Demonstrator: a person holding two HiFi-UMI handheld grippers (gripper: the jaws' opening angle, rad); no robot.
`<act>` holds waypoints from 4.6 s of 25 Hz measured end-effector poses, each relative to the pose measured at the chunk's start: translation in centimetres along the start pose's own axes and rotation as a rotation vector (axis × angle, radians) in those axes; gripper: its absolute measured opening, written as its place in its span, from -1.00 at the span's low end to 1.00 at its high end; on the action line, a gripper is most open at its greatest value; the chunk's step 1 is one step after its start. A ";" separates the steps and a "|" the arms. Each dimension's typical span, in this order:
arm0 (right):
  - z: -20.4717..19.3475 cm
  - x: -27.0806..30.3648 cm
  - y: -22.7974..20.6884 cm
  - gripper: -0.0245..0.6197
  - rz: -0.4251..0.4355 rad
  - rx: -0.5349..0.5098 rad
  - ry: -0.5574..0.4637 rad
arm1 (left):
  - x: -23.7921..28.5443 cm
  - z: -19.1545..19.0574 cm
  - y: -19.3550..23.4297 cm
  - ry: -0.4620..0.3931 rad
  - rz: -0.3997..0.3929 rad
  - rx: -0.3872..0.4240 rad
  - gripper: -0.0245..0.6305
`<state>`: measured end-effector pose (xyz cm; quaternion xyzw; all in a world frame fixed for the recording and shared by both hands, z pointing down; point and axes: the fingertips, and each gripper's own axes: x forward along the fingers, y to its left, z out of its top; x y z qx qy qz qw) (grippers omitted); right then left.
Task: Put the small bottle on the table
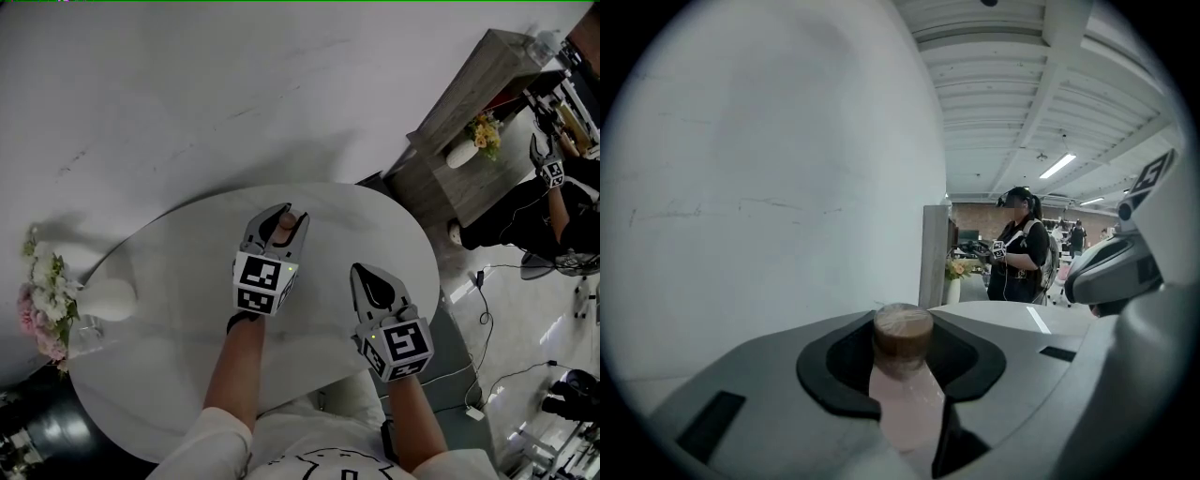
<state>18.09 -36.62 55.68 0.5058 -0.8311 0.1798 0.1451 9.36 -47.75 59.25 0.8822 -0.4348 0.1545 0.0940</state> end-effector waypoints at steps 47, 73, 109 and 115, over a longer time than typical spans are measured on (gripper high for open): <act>7.5 -11.3 7.9 -0.95 -0.060 -0.109 -0.191 | -17.5 6.3 -1.5 -0.139 0.076 0.048 -0.14; 15.1 -17.4 10.7 -0.95 -0.014 -0.222 -0.309 | -31.7 14.6 -2.3 -0.304 0.235 0.073 -0.15; 18.5 -21.4 10.2 -0.95 -0.035 -0.261 -0.406 | -36.9 20.3 -3.6 -0.458 0.307 0.171 -0.92; 18.2 -22.0 10.4 -0.95 -0.033 -0.261 -0.401 | -37.4 20.4 -3.9 -0.460 0.311 0.171 -0.92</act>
